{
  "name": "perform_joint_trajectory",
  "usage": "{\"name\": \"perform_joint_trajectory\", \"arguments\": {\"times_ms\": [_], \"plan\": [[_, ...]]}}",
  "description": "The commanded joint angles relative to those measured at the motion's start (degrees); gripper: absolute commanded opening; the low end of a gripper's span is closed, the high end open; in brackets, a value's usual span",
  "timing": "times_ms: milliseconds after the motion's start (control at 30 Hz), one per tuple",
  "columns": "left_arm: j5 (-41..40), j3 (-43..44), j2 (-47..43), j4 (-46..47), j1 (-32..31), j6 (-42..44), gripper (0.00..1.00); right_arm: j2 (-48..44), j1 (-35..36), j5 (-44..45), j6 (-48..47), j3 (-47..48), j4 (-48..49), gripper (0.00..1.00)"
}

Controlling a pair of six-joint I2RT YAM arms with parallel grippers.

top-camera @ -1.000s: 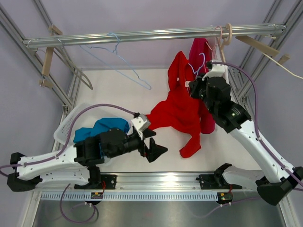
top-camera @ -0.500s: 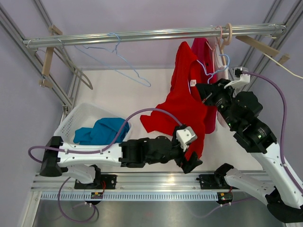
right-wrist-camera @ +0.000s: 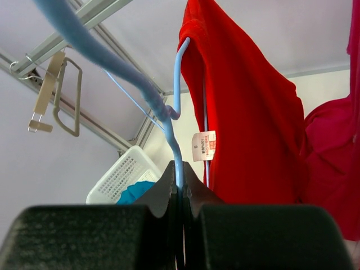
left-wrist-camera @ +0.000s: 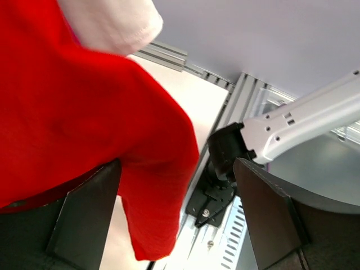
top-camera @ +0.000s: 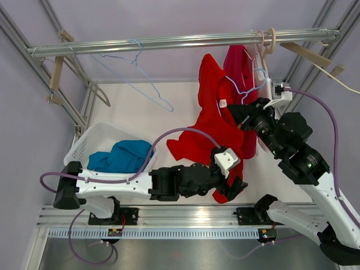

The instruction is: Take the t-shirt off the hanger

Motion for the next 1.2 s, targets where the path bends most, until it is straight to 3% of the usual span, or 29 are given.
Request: {"name": "perform_joint_trajectory", "arguments": {"times_ms": [0, 133, 233, 367, 400, 567, 767, 1167], "plan": [[-5.55, 3.19, 1.17, 5.36, -0.25, 1.64, 0.86, -0.94, 1.05, -3.41, -1.35, -0.16, 2.65, 0.00], [-7.05, 3.80, 2.31, 5.19, -0.25, 2.35, 0.80, -1.91, 1.58, -3.07, -2.23, -0.16, 1.50, 0.00], [-7.75, 5.29, 3.45, 4.23, -0.25, 2.96, 0.61, -2.44, 1.66, -4.21, -3.02, 0.28, 0.88, 0.00], [-8.55, 5.47, 3.28, 4.31, -0.25, 3.40, 0.23, -2.43, 1.66, -5.18, -3.28, 0.72, -0.17, 0.00], [-8.29, 5.47, 3.28, 4.22, -0.34, 3.32, 0.02, -2.35, 1.75, -4.48, -3.37, 0.55, 0.18, 0.00], [0.57, 4.95, 3.45, 4.31, -3.49, 5.94, 0.00, -1.12, 1.75, -0.70, -4.34, 0.55, 3.42, 0.00], [7.17, 0.74, 4.16, 2.99, -8.24, 5.34, 0.00, 2.83, 1.75, 5.98, -6.53, 0.98, 15.88, 0.00], [10.87, -9.20, 0.47, 2.38, -9.48, -2.39, 0.00, 10.31, 0.88, 4.76, -10.75, 11.70, 19.61, 0.00]]}}
